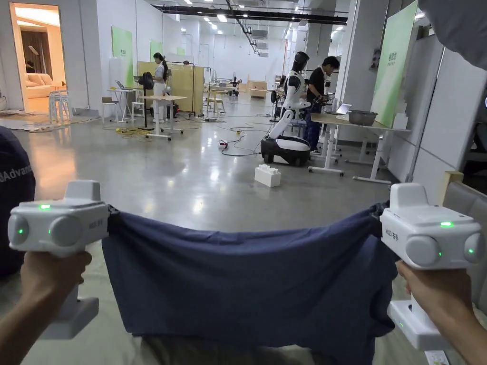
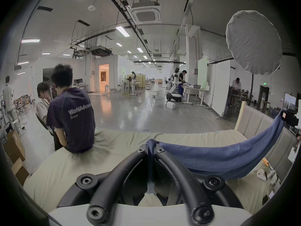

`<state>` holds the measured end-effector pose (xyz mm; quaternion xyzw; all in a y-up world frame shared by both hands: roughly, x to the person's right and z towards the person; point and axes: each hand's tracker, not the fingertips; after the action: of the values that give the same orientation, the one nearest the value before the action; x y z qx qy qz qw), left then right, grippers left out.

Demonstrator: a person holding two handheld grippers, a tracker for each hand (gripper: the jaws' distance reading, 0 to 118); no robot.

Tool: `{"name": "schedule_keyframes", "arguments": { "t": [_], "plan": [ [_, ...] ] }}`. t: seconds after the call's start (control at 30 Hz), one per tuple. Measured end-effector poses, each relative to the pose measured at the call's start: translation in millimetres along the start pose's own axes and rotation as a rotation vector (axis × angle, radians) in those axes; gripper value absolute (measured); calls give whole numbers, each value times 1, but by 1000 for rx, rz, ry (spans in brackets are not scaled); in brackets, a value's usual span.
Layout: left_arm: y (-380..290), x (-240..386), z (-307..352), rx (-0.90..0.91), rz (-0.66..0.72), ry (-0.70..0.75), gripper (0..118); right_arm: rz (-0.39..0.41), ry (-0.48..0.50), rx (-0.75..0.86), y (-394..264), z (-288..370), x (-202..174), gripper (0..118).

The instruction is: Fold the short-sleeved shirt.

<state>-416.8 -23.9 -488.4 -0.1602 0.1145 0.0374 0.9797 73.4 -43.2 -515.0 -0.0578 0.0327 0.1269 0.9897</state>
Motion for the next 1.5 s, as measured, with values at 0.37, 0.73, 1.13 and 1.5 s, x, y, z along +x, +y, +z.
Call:
{"name": "schedule_keyframes", "arguments": {
  "t": [0.37, 0.73, 1.13, 1.5],
  "plan": [
    [-157, -28, 114, -11, -2, -36, 5, 28, 59, -93, -93, 103, -1, 5],
    [-267, -86, 185, -130, 41, -57, 5, 10, 108, -250, -171, 211, -14, 5],
    [-345, -109, 222, -287, 15, -83, 5, 58, 147, -476, -238, 273, -21, 5],
    [-415, -135, 169, -553, -39, -88, 5, 85, 191, -766, -335, 273, -41, 5]
  ]
}}
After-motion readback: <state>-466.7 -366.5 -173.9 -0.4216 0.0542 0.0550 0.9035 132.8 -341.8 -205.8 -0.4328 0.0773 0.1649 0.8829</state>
